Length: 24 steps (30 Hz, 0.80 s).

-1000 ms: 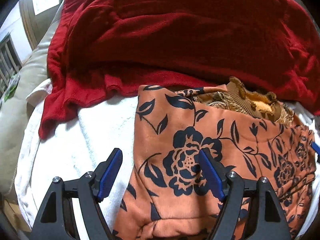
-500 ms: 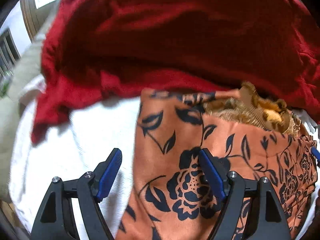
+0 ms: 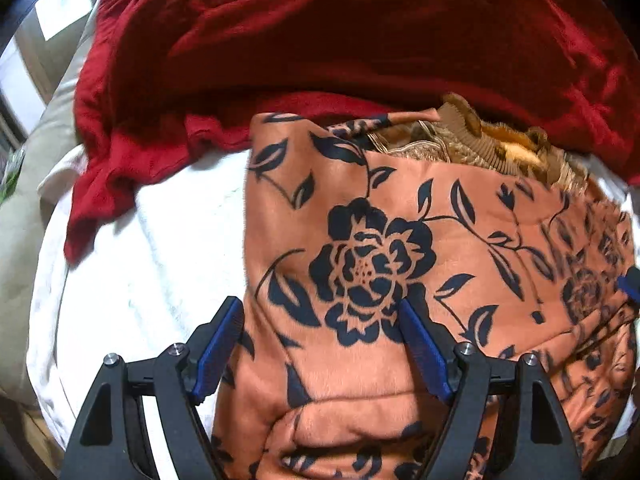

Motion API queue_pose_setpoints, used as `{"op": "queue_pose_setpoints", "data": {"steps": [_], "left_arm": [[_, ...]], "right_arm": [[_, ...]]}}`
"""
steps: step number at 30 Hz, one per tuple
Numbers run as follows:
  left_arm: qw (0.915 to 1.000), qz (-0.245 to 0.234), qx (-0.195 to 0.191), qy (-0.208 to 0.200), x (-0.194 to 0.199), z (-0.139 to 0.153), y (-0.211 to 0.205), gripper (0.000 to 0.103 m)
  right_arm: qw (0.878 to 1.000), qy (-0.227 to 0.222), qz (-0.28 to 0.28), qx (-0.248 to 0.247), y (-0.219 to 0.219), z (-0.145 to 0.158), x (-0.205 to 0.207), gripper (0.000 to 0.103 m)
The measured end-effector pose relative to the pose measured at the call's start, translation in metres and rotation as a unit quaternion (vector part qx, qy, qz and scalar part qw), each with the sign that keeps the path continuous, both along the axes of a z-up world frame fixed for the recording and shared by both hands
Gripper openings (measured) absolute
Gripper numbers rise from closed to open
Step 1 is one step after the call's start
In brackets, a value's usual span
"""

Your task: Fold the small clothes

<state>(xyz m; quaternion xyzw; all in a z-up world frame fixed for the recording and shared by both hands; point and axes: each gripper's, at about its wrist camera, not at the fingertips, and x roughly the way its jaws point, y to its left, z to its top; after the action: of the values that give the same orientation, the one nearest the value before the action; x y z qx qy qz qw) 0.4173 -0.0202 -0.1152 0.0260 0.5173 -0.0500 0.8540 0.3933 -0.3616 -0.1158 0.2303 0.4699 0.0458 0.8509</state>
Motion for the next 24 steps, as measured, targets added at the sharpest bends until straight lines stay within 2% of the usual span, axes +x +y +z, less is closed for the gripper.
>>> {"op": "queue_pose_setpoints", "data": {"steps": [2,3,5,7,9,10,11,13,14,16,17,18,19,21,23,24], "left_arm": [[0.9991,-0.001,-0.007,-0.041,-0.012,0.021,0.009,0.080],[0.9977,-0.002,-0.008,-0.067,-0.022,0.034,0.013,0.080],[0.9951,-0.001,-0.017,-0.097,-0.040,0.052,0.022,0.080],[0.9908,0.009,-0.039,-0.129,-0.064,0.070,0.037,0.080],[0.9830,0.027,-0.055,-0.173,-0.091,0.089,0.054,0.080],[0.9791,0.037,-0.055,-0.192,-0.102,0.096,0.056,0.080],[0.9736,0.048,-0.050,-0.218,-0.117,0.105,0.059,0.081],[0.9631,0.058,-0.036,-0.261,-0.153,0.111,0.066,0.084],[0.9574,0.062,-0.027,-0.281,-0.173,0.110,0.068,0.087],[0.9471,0.068,0.001,-0.313,-0.203,0.099,0.072,0.097],[0.9419,0.067,0.016,-0.329,-0.219,0.091,0.071,0.103],[0.9386,0.069,0.028,-0.337,-0.232,0.080,0.070,0.103],[0.9420,0.067,0.032,-0.327,-0.241,0.071,0.069,0.103],[0.9651,0.034,0.011,-0.259,-0.245,0.048,0.068,0.103],[0.9803,0.028,-0.025,-0.194,-0.243,0.026,0.074,0.103],[0.9858,0.039,-0.041,-0.158,-0.241,0.012,0.079,0.103]], "right_arm": [[0.999,-0.033,-0.004,0.019,0.001,0.022,-0.013,0.103],[0.997,-0.069,-0.010,0.011,0.001,0.041,-0.026,0.103],[0.988,-0.150,-0.018,-0.036,0.005,0.081,-0.057,0.103],[0.969,-0.230,-0.028,-0.083,0.013,0.114,-0.093,0.103],[0.938,-0.318,-0.044,-0.128,0.018,0.143,-0.143,0.103],[0.926,-0.346,-0.053,-0.140,0.020,0.152,-0.160,0.103],[0.908,-0.382,-0.077,-0.154,0.020,0.156,-0.188,0.103],[0.891,-0.413,-0.120,-0.146,0.015,0.153,-0.229,0.103],[0.896,-0.404,-0.124,-0.135,0.008,0.150,-0.241,0.103],[0.917,-0.364,-0.116,-0.118,-0.001,0.140,-0.253,0.103],[0.930,-0.328,-0.119,-0.114,-0.007,0.128,-0.260,0.103],[0.939,-0.301,-0.119,-0.114,-0.010,0.119,-0.264,0.103],[0.953,-0.258,-0.107,-0.114,-0.013,0.105,-0.266,0.103],[0.973,-0.189,-0.087,-0.100,-0.018,0.083,-0.273,0.103],[0.988,-0.122,-0.076,-0.062,-0.022,0.055,-0.281,0.103],[0.991,-0.104,-0.078,-0.043,-0.025,0.045,-0.286,0.103]]}}
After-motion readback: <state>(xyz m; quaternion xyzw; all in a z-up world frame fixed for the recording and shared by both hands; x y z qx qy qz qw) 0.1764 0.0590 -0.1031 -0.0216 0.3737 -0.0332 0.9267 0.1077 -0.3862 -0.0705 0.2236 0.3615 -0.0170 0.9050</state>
